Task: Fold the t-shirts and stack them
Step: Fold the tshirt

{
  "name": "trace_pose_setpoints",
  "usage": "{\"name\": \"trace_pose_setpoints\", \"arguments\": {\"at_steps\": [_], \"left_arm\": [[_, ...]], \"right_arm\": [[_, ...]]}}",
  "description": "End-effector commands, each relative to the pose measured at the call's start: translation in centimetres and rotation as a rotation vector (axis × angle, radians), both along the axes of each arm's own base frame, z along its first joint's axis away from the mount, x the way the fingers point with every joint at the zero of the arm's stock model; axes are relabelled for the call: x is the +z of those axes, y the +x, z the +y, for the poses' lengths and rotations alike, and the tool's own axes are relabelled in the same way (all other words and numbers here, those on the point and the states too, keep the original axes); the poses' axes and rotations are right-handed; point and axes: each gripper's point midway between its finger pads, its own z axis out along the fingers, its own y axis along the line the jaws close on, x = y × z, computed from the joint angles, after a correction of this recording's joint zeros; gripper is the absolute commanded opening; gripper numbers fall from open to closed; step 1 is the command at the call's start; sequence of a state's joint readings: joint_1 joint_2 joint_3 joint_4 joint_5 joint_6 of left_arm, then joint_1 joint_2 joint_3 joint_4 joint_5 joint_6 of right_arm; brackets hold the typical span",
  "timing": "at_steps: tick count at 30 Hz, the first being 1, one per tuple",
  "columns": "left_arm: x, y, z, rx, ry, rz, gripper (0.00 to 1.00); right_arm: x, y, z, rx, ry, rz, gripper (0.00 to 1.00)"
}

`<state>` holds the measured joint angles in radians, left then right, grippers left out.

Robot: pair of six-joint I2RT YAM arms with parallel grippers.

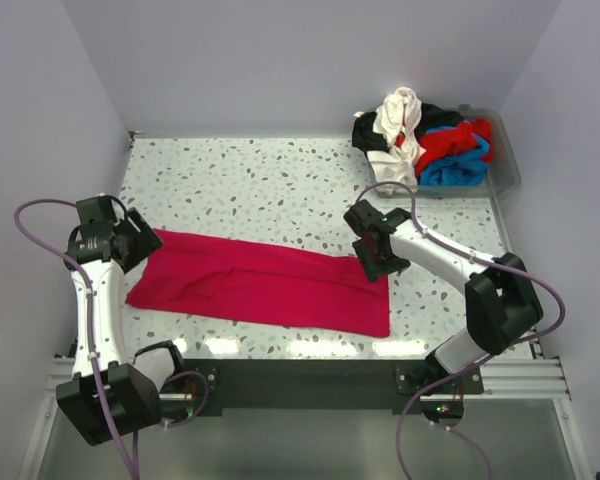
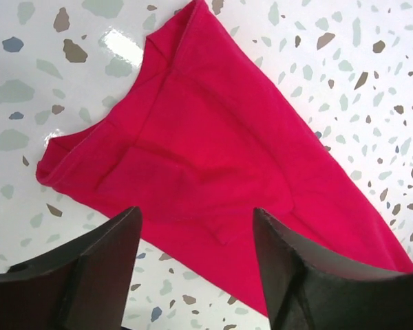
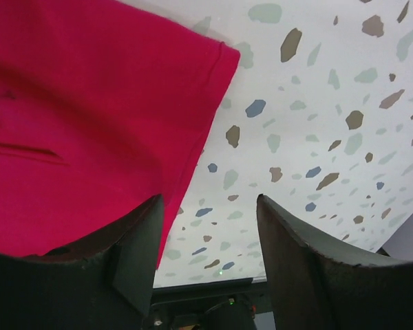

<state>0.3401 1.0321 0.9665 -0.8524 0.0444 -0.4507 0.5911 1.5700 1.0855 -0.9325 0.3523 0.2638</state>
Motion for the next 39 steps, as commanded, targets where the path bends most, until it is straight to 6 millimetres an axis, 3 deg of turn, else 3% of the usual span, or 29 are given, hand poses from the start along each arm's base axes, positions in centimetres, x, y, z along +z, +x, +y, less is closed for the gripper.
{"name": "trace_pose_setpoints", "arguments": {"at_steps": [1,4,7,8,11,17,22,30,31,39], "left_arm": [[2.3,2.0,-0.1,-0.023,-0.005,-0.122,0.74],[3.5,4.3,-0.2,-0.041,-0.019,-0.229,0.78],[2.4,6.5,-0.9,-0.052,-0.095,-0.276,0.79],[0.7,6.9,-1.5,-0.068,-0.145,-0.247,0.79],[-1.7,8.5,-1.8,-0.081,-0.193,-0.237,0.79],[-6.0,9.3,-2.8,-0.109,-0.268,-0.167,0.79],[-9.7,9.4,-2.7,-0.107,-0.287,-0.089,0.79],[-11.9,12.5,-0.9,-0.109,-0.245,-0.074,0.79],[-12.7,12.7,-0.8,-0.108,-0.247,-0.056,0.79],[-13.7,17.1,1.4,-0.086,-0.215,-0.067,0.79]], "right_arm": [[2.1,0.4,0.2,-0.025,0.044,-0.077,0.61],[1.9,2.2,1.3,-0.045,0.079,-0.107,0.63],[1.1,4.4,3.5,-0.067,0.160,-0.115,0.56],[0.7,4.7,4.0,-0.079,0.183,-0.110,0.54],[-0.9,5.5,5.5,-0.100,0.238,-0.079,0.51],[-3.4,6.0,6.8,-0.140,0.313,-0.029,0.50],[-5.5,6.3,5.9,-0.203,0.341,0.005,0.50],[-8.3,8.5,4.0,-0.272,0.340,0.032,0.51],[-8.2,9.2,4.2,-0.272,0.346,0.017,0.51],[-8.1,13.2,4.2,-0.305,0.311,-0.021,0.51]]}}
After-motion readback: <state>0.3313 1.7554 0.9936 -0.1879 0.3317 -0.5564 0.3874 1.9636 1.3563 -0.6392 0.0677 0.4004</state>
